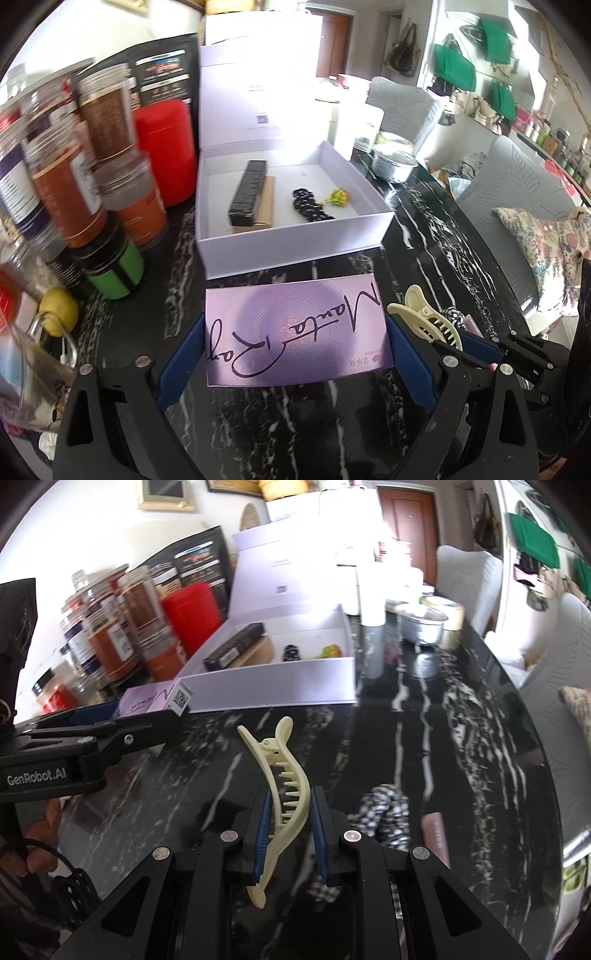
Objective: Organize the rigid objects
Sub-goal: 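Carry the purple card and claw clip with both tools into the white box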
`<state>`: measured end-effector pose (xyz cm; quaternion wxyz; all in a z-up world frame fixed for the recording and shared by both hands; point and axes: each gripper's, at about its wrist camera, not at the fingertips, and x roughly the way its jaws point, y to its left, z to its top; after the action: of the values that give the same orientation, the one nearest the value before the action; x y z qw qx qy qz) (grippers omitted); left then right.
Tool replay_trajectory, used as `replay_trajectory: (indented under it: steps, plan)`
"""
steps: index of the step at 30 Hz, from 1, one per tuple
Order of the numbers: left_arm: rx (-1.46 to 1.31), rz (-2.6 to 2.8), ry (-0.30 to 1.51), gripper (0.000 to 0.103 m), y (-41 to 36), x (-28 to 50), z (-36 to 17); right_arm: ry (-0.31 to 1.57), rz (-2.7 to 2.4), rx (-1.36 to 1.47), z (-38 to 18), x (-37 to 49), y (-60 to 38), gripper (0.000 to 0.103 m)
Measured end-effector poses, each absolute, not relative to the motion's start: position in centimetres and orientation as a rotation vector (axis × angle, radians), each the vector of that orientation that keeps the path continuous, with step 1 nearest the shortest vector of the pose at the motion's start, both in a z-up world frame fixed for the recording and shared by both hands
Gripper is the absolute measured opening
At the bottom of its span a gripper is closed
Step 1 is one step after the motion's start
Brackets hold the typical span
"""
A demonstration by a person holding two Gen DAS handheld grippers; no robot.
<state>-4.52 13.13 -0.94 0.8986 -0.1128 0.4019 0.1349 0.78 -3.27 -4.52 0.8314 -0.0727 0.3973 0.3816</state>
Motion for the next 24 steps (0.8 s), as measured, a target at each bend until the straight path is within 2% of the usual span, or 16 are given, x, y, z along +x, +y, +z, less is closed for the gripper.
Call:
replay_trajectory:
  steps: [12,24]
  plan:
    - [-0.283,0.326,0.806,0.095,15.9,-6.4,-0.9,0.845,0.882,-0.193,-4.4,-1.3,-0.2,0.021]
    - [-0.297,0.288,0.752,0.095,17.5,-3.8,0.4,0.807,0.864,-0.224,-2.8,0.4,1.6,0.021]
